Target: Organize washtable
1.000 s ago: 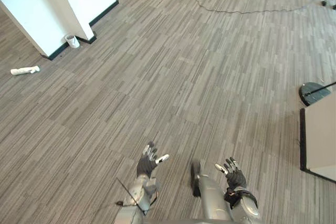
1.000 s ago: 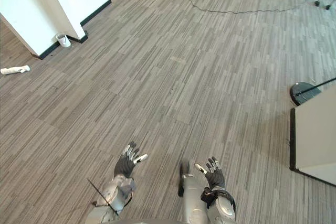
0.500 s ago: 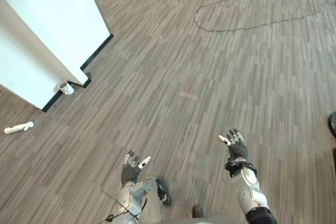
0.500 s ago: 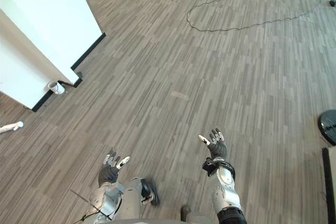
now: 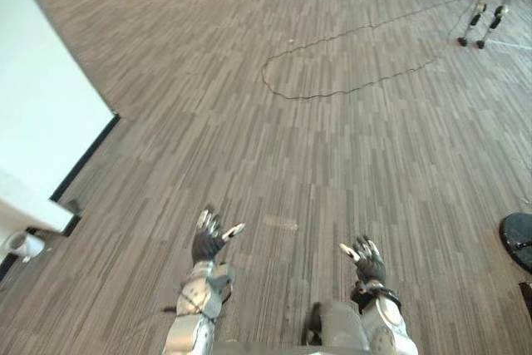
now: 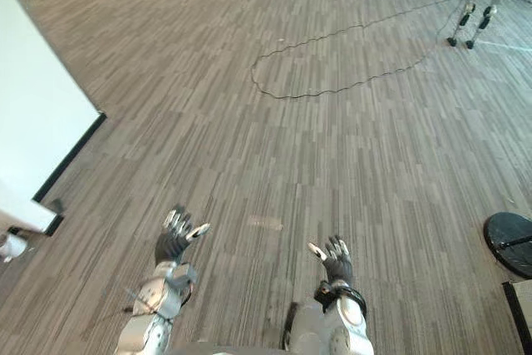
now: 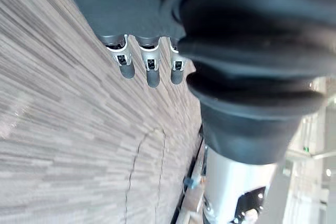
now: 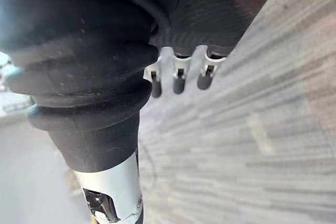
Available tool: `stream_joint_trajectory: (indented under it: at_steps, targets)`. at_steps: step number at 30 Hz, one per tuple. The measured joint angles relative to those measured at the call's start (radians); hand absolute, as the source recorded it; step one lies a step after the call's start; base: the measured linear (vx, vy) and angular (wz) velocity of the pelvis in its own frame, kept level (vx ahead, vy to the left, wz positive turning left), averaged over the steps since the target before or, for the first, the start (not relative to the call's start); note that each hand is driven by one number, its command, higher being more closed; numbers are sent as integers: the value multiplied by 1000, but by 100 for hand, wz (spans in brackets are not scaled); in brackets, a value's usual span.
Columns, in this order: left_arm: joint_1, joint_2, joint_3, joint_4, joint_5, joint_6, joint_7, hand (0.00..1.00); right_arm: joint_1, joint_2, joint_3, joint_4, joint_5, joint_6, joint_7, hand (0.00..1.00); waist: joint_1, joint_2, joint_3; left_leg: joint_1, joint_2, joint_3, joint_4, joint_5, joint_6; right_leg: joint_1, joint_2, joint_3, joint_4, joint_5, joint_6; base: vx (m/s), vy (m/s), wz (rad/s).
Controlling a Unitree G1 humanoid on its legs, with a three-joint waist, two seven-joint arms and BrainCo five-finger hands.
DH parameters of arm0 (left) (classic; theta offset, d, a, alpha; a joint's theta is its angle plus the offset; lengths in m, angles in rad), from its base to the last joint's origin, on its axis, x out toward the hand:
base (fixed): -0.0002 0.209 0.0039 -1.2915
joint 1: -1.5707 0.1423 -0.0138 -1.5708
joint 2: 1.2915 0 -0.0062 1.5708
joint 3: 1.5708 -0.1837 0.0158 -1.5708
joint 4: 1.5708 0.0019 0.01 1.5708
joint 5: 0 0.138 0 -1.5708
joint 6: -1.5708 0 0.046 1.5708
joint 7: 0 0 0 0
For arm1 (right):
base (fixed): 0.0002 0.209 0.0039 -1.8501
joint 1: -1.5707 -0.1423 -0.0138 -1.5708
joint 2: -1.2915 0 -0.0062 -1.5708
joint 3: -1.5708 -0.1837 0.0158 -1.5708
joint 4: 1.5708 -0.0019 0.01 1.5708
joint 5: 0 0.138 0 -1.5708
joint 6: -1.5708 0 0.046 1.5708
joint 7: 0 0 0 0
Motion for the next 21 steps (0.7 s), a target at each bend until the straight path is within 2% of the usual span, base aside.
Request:
stream_joint_trajectory:
  at_steps: [1,2,3,4,6,8,9,10,11,12,13,14,15,16,18,21]
  targets:
    - [13,-20,-1,3,1,0,0,0,4,-18,-7,-10,0,0,-1,0,-2,26,-1,-52,51,-17,158,1,1,17,4,-4,36,-60,-7,788,-258,24]
    - [25,-34,1,3,2,0,0,0,15,-21,-21,-42,0,0,-2,0,-3,51,12,-131,103,-45,382,33,-34,62,18,-29,40,-98,-12,483,-196,26]
    - [42,-46,14,1,1,-1,0,0,24,-19,-26,-76,0,0,-6,0,2,72,24,-227,171,-96,626,146,-74,116,45,-39,39,-124,-17,586,-222,7]
    - [88,-76,40,-6,-5,-1,3,0,29,-12,-15,-126,2,0,-14,0,19,85,27,-320,238,-137,885,187,-113,185,84,-35,38,-164,-28,463,-159,-26]
    - [161,-81,38,-15,-45,-2,21,0,18,-9,-16,-180,7,-14,-36,0,48,74,25,-400,281,-137,1043,180,-100,287,110,-13,-3,-194,-38,557,-159,-64]
    - [198,-82,40,-13,-86,1,30,0,-5,-4,-25,-183,17,-25,-41,0,65,51,19,-458,302,-74,962,134,-26,360,110,8,-88,-187,-27,505,-146,-47]
    - [201,-83,41,-10,-104,5,27,0,-12,-7,-25,-175,24,-24,-47,0,67,45,17,-473,306,-52,825,124,-10,398,112,16,-142,-176,-9,426,-109,-28]
    - [201,-85,41,-8,-114,8,24,0,-19,-12,-25,-160,28,-23,-54,0,66,45,16,-459,276,-54,609,126,-13,411,110,27,-169,-172,-3,386,-41,-22]
    - [201,-85,41,-7,-113,10,23,0,-22,-18,-24,-152,28,-21,-54,0,66,47,14,-440,250,-70,473,130,-17,410,109,38,-175,-172,0,384,26,-42]
    - [199,-86,44,1,-111,10,22,0,-25,-31,-23,-133,23,-20,-52,0,68,54,9,-408,200,-118,247,147,-41,401,111,65,-174,-179,12,438,91,-54]
    - [189,-86,51,43,-111,10,23,0,-36,-30,-31,-84,15,-19,-53,0,60,63,3,-368,157,-142,42,257,-39,395,118,91,-170,-190,30,355,117,-48]
    - [185,-86,51,53,-111,10,23,0,-36,-30,-33,-76,14,-19,-52,0,59,68,0,-361,151,-142,14,285,-33,395,121,94,-169,-194,36,261,125,-37]
    - [172,-85,51,92,-111,10,21,0,-23,-30,-40,-46,15,-19,-50,0,56,91,-20,-337,142,-108,-56,346,-17,399,136,107,-171,-208,59,307,190,-5]
    - [146,-69,55,136,-111,10,21,0,-8,-16,-46,-3,15,-18,-42,0,47,70,-34,-304,123,-98,-119,347,-23,402,121,105,-173,-213,68,286,189,-2]
    - [133,-42,61,162,-111,7,4,0,5,4,-35,45,4,-16,-25,0,49,43,-49,-269,106,-69,-187,350,-24,401,105,118,-188,-215,81,221,152,-9]
    - [105,3,48,264,-110,8,-51,0,-9,14,-17,132,-64,-14,4,0,50,36,-55,-236,75,-27,-226,352,-21,407,79,155,-211,-199,107,137,119,-32]
